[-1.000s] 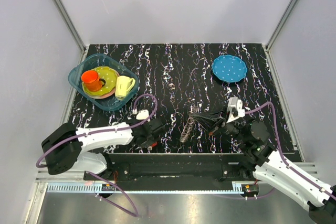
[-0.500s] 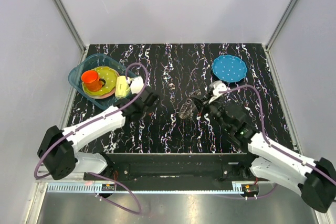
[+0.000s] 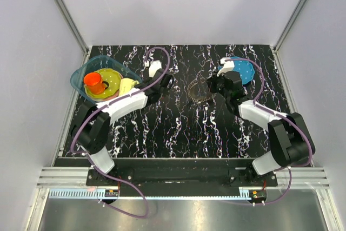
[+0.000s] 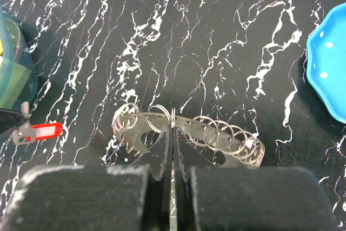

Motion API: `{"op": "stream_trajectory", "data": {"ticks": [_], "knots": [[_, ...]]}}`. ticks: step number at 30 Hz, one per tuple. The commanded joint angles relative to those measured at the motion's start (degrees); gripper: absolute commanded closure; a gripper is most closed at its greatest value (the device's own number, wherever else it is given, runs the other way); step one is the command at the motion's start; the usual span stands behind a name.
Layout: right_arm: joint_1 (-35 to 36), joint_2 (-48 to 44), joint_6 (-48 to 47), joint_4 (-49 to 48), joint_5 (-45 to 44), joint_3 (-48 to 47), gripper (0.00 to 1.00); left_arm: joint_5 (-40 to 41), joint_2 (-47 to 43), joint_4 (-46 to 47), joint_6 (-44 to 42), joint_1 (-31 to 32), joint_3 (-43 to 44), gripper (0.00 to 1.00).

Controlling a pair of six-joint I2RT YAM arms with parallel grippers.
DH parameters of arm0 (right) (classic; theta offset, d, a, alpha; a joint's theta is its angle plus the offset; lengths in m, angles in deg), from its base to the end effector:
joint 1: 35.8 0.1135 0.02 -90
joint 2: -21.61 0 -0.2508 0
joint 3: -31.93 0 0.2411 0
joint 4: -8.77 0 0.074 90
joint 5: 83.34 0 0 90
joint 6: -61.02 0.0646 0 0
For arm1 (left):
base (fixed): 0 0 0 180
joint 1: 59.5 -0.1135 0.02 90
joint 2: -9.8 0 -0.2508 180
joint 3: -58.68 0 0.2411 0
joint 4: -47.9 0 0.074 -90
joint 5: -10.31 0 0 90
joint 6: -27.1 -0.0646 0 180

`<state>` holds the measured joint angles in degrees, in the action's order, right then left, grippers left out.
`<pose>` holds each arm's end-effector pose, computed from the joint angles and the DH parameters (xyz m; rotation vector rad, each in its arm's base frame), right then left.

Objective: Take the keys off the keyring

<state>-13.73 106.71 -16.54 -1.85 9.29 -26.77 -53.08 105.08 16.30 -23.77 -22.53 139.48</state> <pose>0.3212 0.1334 0.2185 -0.1894 1.8616 0.4609 0.3113 -0.1981 0.2080 -0.2585 2.2597 -0.1411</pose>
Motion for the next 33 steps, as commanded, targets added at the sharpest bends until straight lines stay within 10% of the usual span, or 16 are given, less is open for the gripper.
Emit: {"op": "stream_trajectory", "data": {"ticks": [1, 16, 20, 26, 28, 33], "knots": [[-0.97, 0.86, 2.75, 1.13, 4.66, -4.66, 1.0, 0.02, 3.15, 2.25, -3.98, -1.37, 5.06, 1.0], [-2.29, 14.91, 5.22, 7.89, 1.67, -11.78, 0.98, -5.69, 10.0, 4.98, -6.09, -4.01, 4.0, 1.0], [-2.38, 13.78, 5.66, 11.49, 2.38, -13.54, 0.74, -6.4, 10.45, 2.52, -6.26, -3.93, 5.41, 1.0], [-2.38, 4.56, 4.51, 28.6, 5.36, -19.07, 0.31, -7.18, 7.39, -4.94, -6.35, -4.01, 8.75, 0.63], [-2.46, -0.09, 4.52, 36.5, 6.76, -20.66, 0.01, -8.24, 4.75, -6.27, -7.4, -4.01, 8.76, 0.51], [-2.29, -15.38, 8.64, 49.1, 8.97, -19.96, 0.0, -14.73, -9.57, -8.12, -10.48, -4.01, 4.38, 0.26]]}}
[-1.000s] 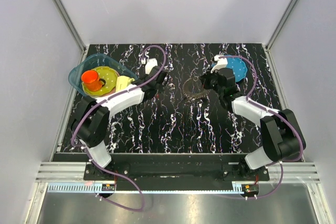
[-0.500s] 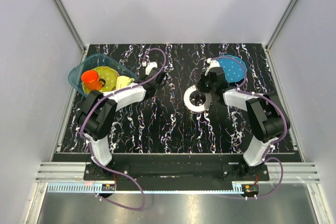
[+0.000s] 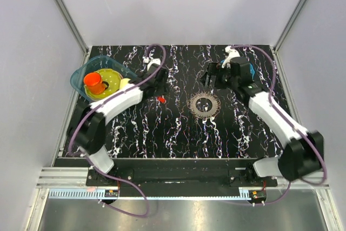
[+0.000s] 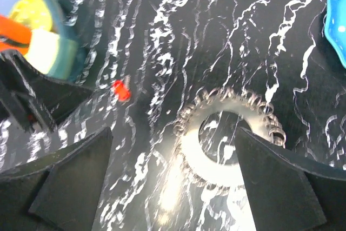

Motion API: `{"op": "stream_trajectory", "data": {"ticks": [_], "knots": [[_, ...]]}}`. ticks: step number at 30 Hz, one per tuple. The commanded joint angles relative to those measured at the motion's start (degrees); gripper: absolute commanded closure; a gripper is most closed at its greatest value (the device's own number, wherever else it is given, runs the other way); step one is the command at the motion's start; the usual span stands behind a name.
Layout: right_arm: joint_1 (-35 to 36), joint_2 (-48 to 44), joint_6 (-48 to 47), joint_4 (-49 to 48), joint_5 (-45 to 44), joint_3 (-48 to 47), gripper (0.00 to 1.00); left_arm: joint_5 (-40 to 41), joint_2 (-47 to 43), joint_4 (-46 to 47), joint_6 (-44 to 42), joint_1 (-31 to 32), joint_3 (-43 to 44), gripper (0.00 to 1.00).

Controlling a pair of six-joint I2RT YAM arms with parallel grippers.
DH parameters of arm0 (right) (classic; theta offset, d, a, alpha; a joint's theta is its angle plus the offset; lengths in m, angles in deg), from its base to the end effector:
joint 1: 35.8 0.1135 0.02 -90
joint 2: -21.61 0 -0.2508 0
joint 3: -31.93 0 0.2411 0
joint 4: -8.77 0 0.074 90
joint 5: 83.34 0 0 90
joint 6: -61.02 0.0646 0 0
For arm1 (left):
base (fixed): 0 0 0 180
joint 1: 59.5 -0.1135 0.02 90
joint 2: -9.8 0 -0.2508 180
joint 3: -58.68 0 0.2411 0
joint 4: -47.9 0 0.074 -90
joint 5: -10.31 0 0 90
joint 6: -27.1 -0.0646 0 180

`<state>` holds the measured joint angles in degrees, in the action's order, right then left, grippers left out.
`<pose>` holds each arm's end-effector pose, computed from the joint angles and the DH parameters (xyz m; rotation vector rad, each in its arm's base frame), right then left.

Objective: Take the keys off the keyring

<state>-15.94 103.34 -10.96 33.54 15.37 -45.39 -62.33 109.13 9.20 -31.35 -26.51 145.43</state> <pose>0.3208 0.1263 0.2759 -0.1288 2.1186 0.5567 0.3299 -0.1912 0.2026 -0.0991 2.4137 -0.1412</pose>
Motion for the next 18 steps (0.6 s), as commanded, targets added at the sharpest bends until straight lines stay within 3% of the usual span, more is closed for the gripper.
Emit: {"op": "stream_trajectory", "data": {"ticks": [1, 2, 5, 11, 18], "knots": [[-0.08, -14.73, 4.64, 15.47, 2.72, -0.81, 0.0, -6.89, -15.81, -1.11, -4.2, -0.03, -2.37, 0.18], [-0.08, -17.55, 4.83, 16.01, 2.89, 0.06, 0.0, -10.04, -18.53, -0.85, -4.91, -0.03, -3.24, 0.1], [-0.08, -31.93, 4.57, 17.16, 3.5, 4.63, 0.0, -15.84, -28.73, 1.34, -7.55, 0.05, -7.28, 0.01], [-0.08, -46.47, 7.64, 18.83, 5.0, 8.33, 0.0, -26.22, -47.54, 6.71, -7.03, 0.14, -14.85, 0.01], [-0.08, -54.3, 12.65, 22.7, 3.33, 9.83, 0.0, -29.23, -62.75, 8.65, -7.47, 0.05, -23.72, 0.01]]}}
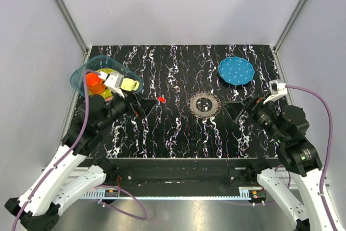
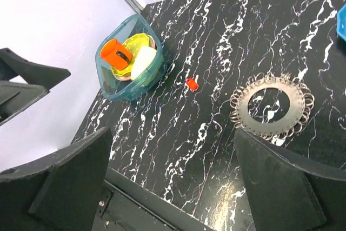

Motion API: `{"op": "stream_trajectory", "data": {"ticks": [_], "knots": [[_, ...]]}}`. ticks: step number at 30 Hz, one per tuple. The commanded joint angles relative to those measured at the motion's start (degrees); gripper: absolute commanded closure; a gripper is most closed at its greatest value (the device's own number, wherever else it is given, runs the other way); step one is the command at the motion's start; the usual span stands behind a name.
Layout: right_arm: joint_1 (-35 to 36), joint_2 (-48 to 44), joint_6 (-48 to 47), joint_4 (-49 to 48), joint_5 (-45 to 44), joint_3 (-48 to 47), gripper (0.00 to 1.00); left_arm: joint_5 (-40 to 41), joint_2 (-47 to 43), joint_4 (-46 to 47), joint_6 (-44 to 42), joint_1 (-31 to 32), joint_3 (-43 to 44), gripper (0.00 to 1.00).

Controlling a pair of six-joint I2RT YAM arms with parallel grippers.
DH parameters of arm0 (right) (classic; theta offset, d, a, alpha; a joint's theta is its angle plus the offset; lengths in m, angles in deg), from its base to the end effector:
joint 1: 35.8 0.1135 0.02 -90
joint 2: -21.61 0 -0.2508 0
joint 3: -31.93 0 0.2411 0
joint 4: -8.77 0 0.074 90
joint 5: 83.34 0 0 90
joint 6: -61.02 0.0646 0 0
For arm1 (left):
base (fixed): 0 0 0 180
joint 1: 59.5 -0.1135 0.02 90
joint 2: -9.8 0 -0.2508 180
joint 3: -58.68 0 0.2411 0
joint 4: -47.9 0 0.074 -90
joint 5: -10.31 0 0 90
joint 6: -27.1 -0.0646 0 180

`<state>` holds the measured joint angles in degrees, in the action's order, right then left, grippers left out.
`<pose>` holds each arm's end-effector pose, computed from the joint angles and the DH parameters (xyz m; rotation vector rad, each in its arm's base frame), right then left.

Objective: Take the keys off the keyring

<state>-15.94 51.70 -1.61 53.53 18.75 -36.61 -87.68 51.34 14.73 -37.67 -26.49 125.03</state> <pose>0.1159 0.0563 0.3741 -0.0505 1.7412 0.7904 0.1525 -0.1097 0.3609 0.2294 1.7800 -0.8624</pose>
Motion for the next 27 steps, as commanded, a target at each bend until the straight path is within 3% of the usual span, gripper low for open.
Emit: {"op": "stream_trajectory", "data": {"ticks": [1, 10, 27], "knots": [[-0.17, -3.1, 3.47, 2.7, 0.29, 1.13, 0.0, -3.53, -6.02, 2.95, -1.15, 0.03, -4.04, 0.01], [-0.08, -4.16, 0.05, 3.49, 2.06, 1.66, 0.0, -1.94, -11.92, 2.33, -0.54, 0.03, -6.94, 0.01], [-0.17, -3.37, 0.57, 3.58, 2.23, 1.66, 0.0, -2.03, -12.01, 2.68, -1.68, 0.03, -7.03, 0.01]]}}
